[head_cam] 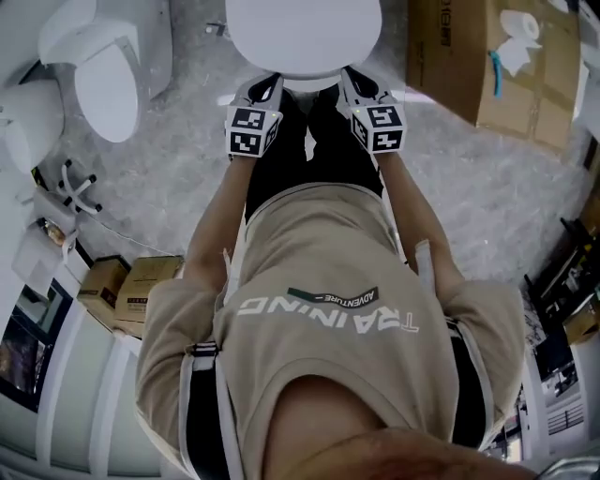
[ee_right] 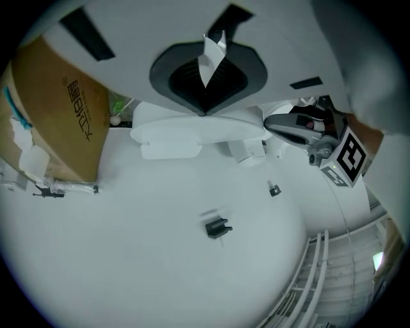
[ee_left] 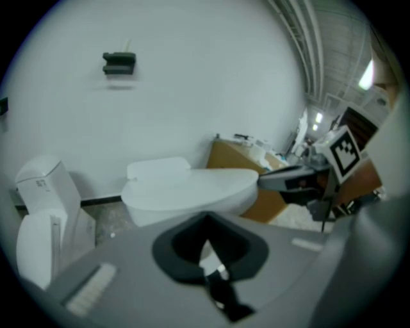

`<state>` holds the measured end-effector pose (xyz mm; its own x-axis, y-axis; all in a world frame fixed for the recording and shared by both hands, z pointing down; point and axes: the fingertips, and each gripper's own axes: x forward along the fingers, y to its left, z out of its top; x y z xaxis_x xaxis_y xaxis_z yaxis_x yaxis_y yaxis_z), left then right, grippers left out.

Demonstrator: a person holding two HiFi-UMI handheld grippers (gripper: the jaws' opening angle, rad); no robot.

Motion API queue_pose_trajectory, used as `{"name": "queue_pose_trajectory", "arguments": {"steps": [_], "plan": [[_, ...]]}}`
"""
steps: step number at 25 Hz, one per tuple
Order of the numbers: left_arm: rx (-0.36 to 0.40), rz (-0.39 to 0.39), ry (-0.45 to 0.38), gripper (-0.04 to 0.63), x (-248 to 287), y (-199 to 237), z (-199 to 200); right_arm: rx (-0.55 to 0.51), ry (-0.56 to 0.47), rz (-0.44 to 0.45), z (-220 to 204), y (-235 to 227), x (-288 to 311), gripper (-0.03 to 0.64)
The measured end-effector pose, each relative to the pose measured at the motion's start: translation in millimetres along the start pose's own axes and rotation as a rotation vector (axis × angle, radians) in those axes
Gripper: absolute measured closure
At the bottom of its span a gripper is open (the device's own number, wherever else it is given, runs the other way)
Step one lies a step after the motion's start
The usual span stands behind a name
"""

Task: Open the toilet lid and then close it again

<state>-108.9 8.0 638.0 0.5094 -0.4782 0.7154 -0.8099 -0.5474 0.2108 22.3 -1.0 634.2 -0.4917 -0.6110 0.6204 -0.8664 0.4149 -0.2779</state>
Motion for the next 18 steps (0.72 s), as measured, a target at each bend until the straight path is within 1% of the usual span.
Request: {"name": "queue_pose_trajectory", "arguments": {"steps": [5, 10, 13, 16, 18], "plan": [[0.015, 0.011, -0.036, 0.592, -12, 10, 35, -0.011, -0.025, 0.007, 39, 1, -1, 0.603], [0.029, 0.026, -0.079, 0.591, -18, 22, 79, -0.039, -0.050, 0.000, 84, -4, 1, 0.603], [0.056, 0.037, -0.098, 0.591, -19, 33, 108, -0.057, -0.060, 0.010, 114, -8, 7, 0.603], [0.065, 0.054, -0.105, 0.591, -20, 38, 128, -0.075, -0.055, 0.028, 134, -12, 9, 0.603], [0.069, 0.062, -0.102, 0.591, -21, 41, 138, -0.114, -0.041, 0.030, 145, -12, 10, 0.603]]}}
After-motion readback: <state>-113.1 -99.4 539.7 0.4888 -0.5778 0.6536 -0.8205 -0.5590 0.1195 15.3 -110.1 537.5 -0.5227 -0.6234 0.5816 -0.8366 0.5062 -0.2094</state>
